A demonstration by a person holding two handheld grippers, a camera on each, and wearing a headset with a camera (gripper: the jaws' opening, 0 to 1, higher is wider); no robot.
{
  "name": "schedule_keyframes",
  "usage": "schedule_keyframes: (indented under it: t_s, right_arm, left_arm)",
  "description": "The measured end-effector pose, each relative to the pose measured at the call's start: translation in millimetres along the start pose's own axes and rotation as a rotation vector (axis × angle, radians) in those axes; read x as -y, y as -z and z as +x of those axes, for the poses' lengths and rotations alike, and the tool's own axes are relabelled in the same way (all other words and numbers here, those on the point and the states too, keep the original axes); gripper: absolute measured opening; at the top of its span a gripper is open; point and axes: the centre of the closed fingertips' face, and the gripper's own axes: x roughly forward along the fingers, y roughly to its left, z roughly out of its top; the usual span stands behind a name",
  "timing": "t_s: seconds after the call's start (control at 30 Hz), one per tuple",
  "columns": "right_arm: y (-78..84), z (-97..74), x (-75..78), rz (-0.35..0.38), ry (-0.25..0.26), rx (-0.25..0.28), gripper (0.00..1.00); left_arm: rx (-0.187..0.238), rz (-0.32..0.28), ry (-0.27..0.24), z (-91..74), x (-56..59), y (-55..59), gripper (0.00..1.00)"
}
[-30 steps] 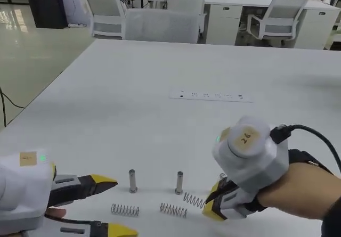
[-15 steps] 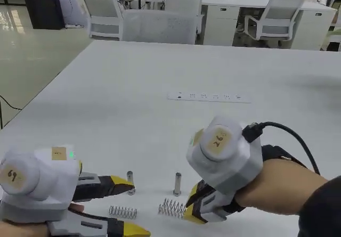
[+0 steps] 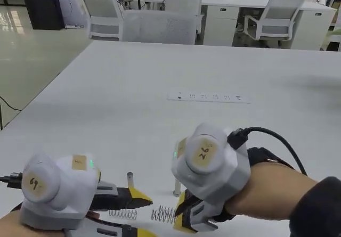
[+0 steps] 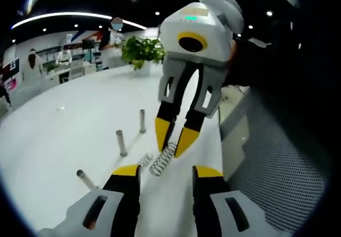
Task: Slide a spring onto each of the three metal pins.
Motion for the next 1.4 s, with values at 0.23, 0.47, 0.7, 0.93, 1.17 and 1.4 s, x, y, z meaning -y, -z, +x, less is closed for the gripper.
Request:
schedule_keyframes:
  t_s: [0.23, 0.47, 0.7, 0.93, 1.17, 1.4]
  right_arm:
    - [-0.7, 1.9, -9.6, -0.039, -0.036, -0.004, 0.07]
    - [-0.6, 1.2, -16.7, -0.046, -0.067, -0.004, 0.07]
    - [-2.6, -0.4, -22.2, -0.029, -0.094, 0.001, 0.07]
    - [-9.6, -5.8, -19.4, -0.004, -0.092, 0.04, 0.07]
    - [-20.4, -11.1, -17.3, 0.023, -0.091, 0.097, 0.07]
    - [-33.1, -15.7, -14.7, 0.046, -0.085, 0.163, 0.08]
  left_arm:
    - [-0.012, 0.034, 0.033, 5.1, 9.2, 3.9, 0.21]
    - [-0.045, 0.082, 0.051, 7.2, 13.4, 8.6, 0.14]
    - [-0.085, 0.17, 0.048, 8.4, 13.1, 13.4, 0.05]
    - [-0.1, 0.182, 0.036, 7.5, 10.1, 16.8, 0.04]
    - [-0.107, 0.184, 0.02, 5.9, 6.6, 18.4, 0.03]
    - [-0.105, 0.174, 0.012, 5.5, 5.6, 18.2, 0.03]
